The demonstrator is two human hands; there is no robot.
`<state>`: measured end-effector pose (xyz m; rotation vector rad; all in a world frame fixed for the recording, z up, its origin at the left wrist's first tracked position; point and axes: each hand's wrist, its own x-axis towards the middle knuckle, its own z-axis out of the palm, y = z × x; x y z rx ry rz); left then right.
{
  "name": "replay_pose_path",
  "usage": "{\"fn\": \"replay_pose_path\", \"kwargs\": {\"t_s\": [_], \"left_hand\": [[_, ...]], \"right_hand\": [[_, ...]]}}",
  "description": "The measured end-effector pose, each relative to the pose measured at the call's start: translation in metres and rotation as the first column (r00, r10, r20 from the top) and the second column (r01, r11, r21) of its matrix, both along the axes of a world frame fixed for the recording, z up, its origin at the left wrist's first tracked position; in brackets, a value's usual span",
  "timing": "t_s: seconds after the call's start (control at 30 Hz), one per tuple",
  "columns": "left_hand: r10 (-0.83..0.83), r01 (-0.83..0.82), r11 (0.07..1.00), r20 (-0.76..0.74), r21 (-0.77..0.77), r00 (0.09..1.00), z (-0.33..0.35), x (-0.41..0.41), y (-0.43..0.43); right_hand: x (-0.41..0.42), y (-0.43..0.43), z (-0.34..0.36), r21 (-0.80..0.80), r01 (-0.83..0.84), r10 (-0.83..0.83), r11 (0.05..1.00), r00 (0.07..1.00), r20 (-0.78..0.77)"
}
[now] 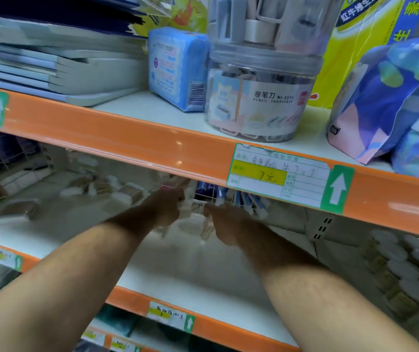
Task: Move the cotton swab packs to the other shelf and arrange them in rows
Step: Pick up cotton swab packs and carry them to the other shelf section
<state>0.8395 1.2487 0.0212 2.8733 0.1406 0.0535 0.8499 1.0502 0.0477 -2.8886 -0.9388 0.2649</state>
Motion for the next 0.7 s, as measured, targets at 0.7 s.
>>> {"fn": "replay_pose_path", "kwargs": {"t_s": [0.7], "left_hand": [[-0.004,-0.002,0.999,-0.155,-0.037,0.988,0.070,-0.065,-0.027]], "right_hand": [[-0.018,-0.016,0.054,0.126,0.077,-0.047,0.989,0.973,-0.226]]}}
